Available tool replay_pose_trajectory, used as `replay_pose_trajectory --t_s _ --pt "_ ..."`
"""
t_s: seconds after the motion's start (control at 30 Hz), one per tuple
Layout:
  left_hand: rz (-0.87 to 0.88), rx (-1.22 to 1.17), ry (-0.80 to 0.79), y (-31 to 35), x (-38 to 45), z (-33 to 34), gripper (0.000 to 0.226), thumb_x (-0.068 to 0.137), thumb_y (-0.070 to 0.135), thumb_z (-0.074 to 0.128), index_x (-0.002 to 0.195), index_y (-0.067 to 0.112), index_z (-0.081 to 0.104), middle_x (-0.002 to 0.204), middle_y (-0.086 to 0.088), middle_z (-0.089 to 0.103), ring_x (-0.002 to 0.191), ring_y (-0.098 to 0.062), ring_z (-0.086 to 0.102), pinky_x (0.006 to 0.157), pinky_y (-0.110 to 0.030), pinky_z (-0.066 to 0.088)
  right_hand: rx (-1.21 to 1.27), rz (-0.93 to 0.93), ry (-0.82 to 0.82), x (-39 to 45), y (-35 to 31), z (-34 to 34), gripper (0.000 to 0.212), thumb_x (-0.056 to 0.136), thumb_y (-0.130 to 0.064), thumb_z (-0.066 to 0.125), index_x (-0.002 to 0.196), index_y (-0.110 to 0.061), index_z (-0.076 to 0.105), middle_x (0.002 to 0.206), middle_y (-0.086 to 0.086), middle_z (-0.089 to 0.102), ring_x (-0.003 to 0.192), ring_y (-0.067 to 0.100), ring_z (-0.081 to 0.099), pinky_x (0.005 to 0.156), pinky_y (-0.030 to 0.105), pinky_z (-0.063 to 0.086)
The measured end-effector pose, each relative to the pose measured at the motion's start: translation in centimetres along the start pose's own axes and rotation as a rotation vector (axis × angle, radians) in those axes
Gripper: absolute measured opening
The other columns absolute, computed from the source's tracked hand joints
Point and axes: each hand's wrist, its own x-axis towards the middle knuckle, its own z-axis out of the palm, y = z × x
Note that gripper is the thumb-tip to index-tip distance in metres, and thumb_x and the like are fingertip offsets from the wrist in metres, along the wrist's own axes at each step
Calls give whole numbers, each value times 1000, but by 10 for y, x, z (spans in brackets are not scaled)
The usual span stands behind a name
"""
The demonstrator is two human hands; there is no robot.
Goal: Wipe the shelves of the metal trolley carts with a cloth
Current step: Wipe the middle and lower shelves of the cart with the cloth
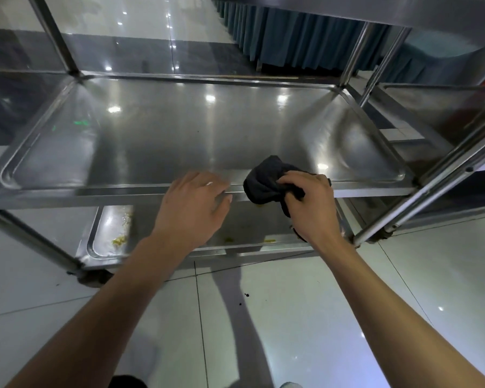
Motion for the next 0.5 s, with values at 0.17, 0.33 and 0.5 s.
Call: replay_pose_trajectory --t_s 0.17,0.33,0.5 --pt "-47 -26 -40 -12 -38 -11 16 92 27 65 105 23 74 104 2 71 95 -27 65 82 -40 53 103 -105 -25 -40 -12 11 39 80 6 66 105 -23 76 119 -11 69 112 16 52 100 24 42" --pt "-135 13 -155 -43 -68 -4 15 91 28 62 100 23 74 99 1 70 91 -28 65 77 -37 51 126 -207 -121 -67 -16 44 38 80 8 67 105 -19 76 120 -8 68 111 21 54 99 33 46" --pt "-283 11 -307 -65 -87 21 29 91 44 47 102 29 69 101 2 69 93 -27 65 77 -36 51 138 -261 -207 -71 -2 86 39 82 6 65 108 -22 75 123 -10 65 113 18 51 97 37 48"
